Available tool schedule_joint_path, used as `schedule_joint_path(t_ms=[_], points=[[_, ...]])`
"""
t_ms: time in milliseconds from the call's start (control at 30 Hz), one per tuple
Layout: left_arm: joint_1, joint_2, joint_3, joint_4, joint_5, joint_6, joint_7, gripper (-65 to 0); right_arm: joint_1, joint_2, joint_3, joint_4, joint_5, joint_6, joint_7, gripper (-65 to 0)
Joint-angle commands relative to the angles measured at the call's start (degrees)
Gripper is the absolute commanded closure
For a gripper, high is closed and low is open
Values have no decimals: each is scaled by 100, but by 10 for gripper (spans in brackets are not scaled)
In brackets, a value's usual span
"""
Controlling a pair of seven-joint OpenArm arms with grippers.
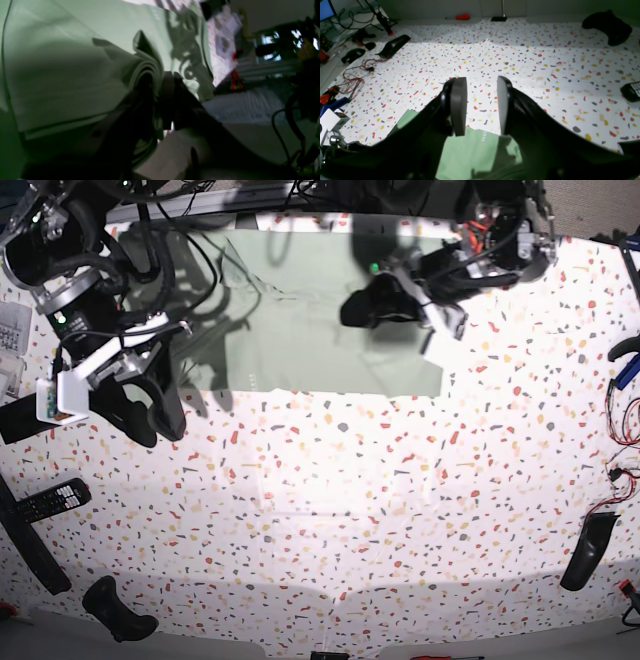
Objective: Fold the T-shirt properly
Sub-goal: 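Release the shirt and swing the left gripper over the shirt center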
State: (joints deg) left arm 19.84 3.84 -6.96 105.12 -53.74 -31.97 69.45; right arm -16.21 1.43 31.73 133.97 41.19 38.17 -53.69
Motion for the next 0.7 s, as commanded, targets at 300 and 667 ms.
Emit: schedule_joint_path(t_ms=[300, 667], points=[[-13, 13, 240, 105, -229, -59, -57, -308, 33, 31, 15, 103, 144, 31, -20, -199], [-723, 4, 1357, 315, 39, -33, -2, -307, 35, 31, 15, 103, 146, 31, 138, -199]])
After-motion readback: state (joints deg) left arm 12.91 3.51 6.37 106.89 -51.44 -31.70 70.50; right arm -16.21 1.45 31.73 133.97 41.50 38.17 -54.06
